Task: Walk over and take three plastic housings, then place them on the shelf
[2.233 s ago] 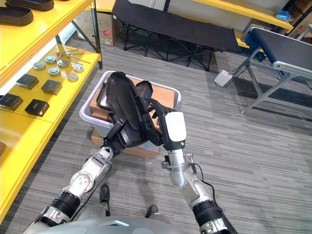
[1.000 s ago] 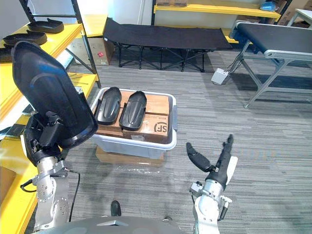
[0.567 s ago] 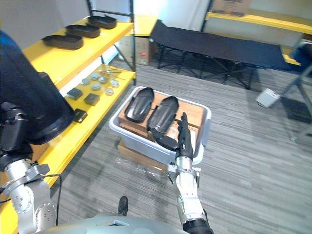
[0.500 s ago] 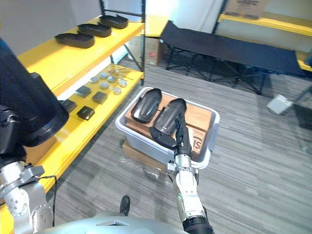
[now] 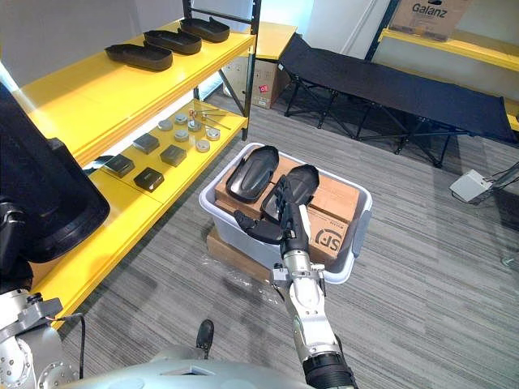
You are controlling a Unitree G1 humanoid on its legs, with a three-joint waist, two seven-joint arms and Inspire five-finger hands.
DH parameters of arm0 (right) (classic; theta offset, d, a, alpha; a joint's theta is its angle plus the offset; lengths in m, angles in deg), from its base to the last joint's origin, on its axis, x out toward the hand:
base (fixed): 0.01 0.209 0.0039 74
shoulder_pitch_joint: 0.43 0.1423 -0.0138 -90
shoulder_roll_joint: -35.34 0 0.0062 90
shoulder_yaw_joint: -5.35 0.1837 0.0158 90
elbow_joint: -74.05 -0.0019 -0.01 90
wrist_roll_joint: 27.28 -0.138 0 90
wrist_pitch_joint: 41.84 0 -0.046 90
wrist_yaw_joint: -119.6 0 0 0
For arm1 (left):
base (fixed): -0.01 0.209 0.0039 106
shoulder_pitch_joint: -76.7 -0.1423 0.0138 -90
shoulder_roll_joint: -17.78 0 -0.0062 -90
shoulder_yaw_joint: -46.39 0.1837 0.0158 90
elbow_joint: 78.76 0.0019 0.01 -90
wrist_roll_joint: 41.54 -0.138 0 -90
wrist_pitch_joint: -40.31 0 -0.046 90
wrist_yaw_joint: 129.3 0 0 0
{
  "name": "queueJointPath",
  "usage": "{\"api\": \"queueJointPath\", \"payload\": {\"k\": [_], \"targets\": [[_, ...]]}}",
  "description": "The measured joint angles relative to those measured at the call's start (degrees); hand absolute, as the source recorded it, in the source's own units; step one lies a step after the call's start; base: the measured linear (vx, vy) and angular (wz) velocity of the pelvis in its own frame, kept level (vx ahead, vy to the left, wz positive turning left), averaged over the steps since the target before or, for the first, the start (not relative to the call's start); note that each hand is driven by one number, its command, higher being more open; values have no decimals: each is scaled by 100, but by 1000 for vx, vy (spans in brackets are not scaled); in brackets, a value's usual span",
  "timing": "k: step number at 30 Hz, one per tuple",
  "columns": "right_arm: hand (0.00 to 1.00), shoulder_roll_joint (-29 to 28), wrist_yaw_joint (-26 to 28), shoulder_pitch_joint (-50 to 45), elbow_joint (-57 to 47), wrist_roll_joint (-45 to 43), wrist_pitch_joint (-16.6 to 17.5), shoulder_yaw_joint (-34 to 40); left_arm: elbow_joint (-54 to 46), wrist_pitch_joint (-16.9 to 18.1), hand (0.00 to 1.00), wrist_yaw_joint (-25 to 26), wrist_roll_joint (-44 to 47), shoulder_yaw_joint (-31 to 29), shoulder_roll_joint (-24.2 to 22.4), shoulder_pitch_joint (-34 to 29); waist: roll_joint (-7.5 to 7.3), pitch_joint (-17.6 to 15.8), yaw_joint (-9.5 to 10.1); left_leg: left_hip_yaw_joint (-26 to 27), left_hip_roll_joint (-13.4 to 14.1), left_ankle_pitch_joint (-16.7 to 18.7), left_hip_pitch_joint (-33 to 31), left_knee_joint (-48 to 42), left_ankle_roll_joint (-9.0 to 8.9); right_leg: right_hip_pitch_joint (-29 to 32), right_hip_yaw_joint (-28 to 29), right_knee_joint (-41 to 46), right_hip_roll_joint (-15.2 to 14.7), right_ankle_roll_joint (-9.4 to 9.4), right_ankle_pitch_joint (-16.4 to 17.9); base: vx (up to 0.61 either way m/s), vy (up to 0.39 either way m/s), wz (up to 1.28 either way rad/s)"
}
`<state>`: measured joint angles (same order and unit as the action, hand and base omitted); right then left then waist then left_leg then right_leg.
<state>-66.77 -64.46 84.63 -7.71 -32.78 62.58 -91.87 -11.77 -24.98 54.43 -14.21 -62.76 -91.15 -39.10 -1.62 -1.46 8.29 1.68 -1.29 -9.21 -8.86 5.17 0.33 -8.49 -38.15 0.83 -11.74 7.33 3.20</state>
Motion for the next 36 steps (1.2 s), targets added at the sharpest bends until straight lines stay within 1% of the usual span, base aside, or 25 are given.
{"api": "queueJointPath", "payload": {"k": [1, 3, 6, 8, 9, 10, 11, 12, 13, 15, 18, 20, 21, 22, 24, 25, 26, 27, 28, 29, 32, 33, 34, 35, 36], "targets": [[100, 20, -4, -60, -89, 0, -3, 42, 1, -30, 0, -70, -2, 129, -1, 32, 0, -10, -112, 154, 10, -6, -71, -2, 10, -80, -295, 6, -3, 52, 35, 3, 35, 96], [100, 59, -9, -106, -129, 4, -3, 108, 1, -36, 0, -181, 2, 224, -2, 59, 9, -82, -69, 174, -3, -82, -72, -2, 87, -180, -472, 30, -7, 76, 57, 19, 39, 70], [100, 63, -32, -83, -147, 6, 6, 159, 2, -36, 0, -375, 30, 257, 2, 58, 30, -205, 6, 56, -104, -95, -77, -2, 103, -230, -574, 225, -104, 72, 200, 22, 51, 38], [100, 63, -30, -100, -148, -5, 17, 210, 3, -36, 0, -604, 168, 299, 22, 71, 66, -240, -11, -39, -190, -75, -82, -3, 129, -157, -525, 659, -280, -13, 407, 10, 39, 46], [100, 81, -40, -134, -173, -45, 49, 287, 18, -35, 0, -748, 192, 430, 99, 142, 113, -299, -114, -206, -225, -73, -68, -4, 134, -129, -210, 1050, -381, -131, 495, 47, 24, 109], [100, 91, -99, -223, -224, -43, 79, 427, 61, -35, 0, -962, 175, 644, 254, 273, 154, -322, -217, -252, -230, -72, -80, -8, 136, 5, 191, 1551, -454, -142, 502, 76, 24, 127], [100, 90, -141, -254, -239, -43, 91, 469, 70, -35, 0, -1060, 164, 746, 357, 349, 154, -349, -252, -269, -217, -76, -83, -18, 142, 75, 369, 1814, -483, -149, 508, 106, 9, 125], [100, 93, -183, -297, -254, -44, 110, 553, 79, -31, 0, -1243, 137, 918, 559, 483, 147, -416, -309, -397, -218, -140, -67, -23, 220, 231, 678, 2274, -520, -209, 636, 103, -13, 101], [100, 88, -182, -336, -276, -43, 112, 521, 118, -25, 0, -1326, 138, 1028, 720, 571, 98, -437, -320, -477, -280, -150, -80, -24, 225, 233, 865, 2329, -505, -197, 814, 99, -32, 80], [100, 89, -116, -310, -358, -39, 120, 419, 163, -21, 0, -1351, 140, 1038, 752, 588, 22, -440, -309, -500, -363, -197, -88, -28, 237, 221, 862, 2152, -506, -190, 974, 89, -83, 30], [100, 93, 62, -293, -470, 75, 326, 318, 294, -26, 0, -1220, 157, 1208, 732, 610, 80, -474, -239, -534, -377, -445, -231, -38, 215, -42, 856, 1399, -283, -112, 1048, 31, -129, 14], [100, 100, 121, -348, -465, 73, 326, 318, 307, -80, 0, -1192, 157, 1427, 725, 564, 138, -526, -218, -540, -359, -531, -255, -36, 132, -172, 849, 1169, -180, 125, 1172, -51, -137, 12], [100, 107, 128, -365, -465, 72, 326, 319, 307, -105, 0, -1192, 157, 1465, 723, 534, 156, -537, -222, -529, -340, -533, -226, -34, 120, -198, 856, 1180, -168, 165, 1202, -106, -96, -11], [100, 173, 174, -389, -465, 53, 326, 315, 306, -133, 0, -1192, 149, 1527, 721, 452, 218, -578, -227, -397, -232, -418, -135, -29, 57, -260, 875, 1194, -111, 143, 1242, -118, -84, -20], [100, 289, 245, -393, -468, 7, 328, 310, 303, -132, 0, -1190, 144, 1529, 719, 406, 247, -592, -257, 18, -131, -411, -92, -29, 50, -257, 875, 1216, -86, 135, 1326, -117, -44, -12], [100, 323, 259, -422, -469, 7, 331, 294, 299, -132, 0, -1195, 143, 1547, 713, 355, 259, -597, -285, 179, -78, -393, -66, -29, 27, -253, 869, 1237, -85, 80, 1375, -105, -20, 4], [100, 373, 247, -451, -468, 9, 331, 337, 294, -132, 0, -1201, 144, 1554, 708, 269, 236, -599, -286, 445, -34, -214, -61, -33, -121, -253, 842, 1234, -159, 17, 1417, -82, 5, 5], [100, 364, 239, -450, -468, 7, 335, 350, 294, -134, 0, -1192, 144, 1546, 710, 261, 124, -645, -279, 599, -14, -116, -95, -127, -64, -242, 847, 1222, -239, 14, 1417, 0, 0, 0], [100, 358, 225, -444, -472, 1, 348, 347, 287, -133, 0, -1186, 145, 1517, 696, 262, 147, -663, -239, 807, 8, 21, -211, -585, 70, -249, 868, 1264, -310, 20, 1428, 36, 26, 2], [100, 334, 216, -446, -466, -12, 345, 309, 285, -135, 0, -1181, 145, 1459, 675, 263, 137, -672, -221, 879, 11, 149, -320, -992, 116, -261, 875, 1375, -381, 95, 1503, 54, 8, 3], [100, 294, 156, -369, -467, -39, 345, 198, 213, -133, 0, -1176, 165, 1322, 528, 261, 105, -676, -148, 914, -26, 705, -719, -1886, 192, -269, 846, 1416, -529, 77, 1521, 84, 67, 2], [100, 262, 95, -351, -465, -7, 345, 137, 179, -134, 0, -1186, 162, 1263, 516, 270, 69, -693, -77, 944, -108, 1001, -823, -2206, 218, -337, 829, 1420, -620, 2, 1558, 169, 123, 6], [100, 264, 68, -348, -465, 38, 346, 111, 179, -134, 0, -1184, 160, 1231, 492, 276, 34, -691, -83, 916, -194, 1199, -799, -2304, 304, -333, 852, 1785, -739, -160, 1534, 191, 121, 17], [100, 289, 65, -344, -464, 60, 346, 111, 181, -135, 0, -1179, 157, 1236, 462, 275, 55, -683, -87, 893, -243, 1235, -771, -2318, 357, -179, 869, 2218, -877, -304, 1442, 207, 154, 32], [100, 306, 65, -344, -463, 63, 346, 112, 172, -133, 0, -1201, 132, 1235, 452, 276, 78, -676, -106, 853, -337, 1293, -666, -2248, 419, 324, 1020, 3319, -1174, -834, 1129, 253, 248, 35]]}}
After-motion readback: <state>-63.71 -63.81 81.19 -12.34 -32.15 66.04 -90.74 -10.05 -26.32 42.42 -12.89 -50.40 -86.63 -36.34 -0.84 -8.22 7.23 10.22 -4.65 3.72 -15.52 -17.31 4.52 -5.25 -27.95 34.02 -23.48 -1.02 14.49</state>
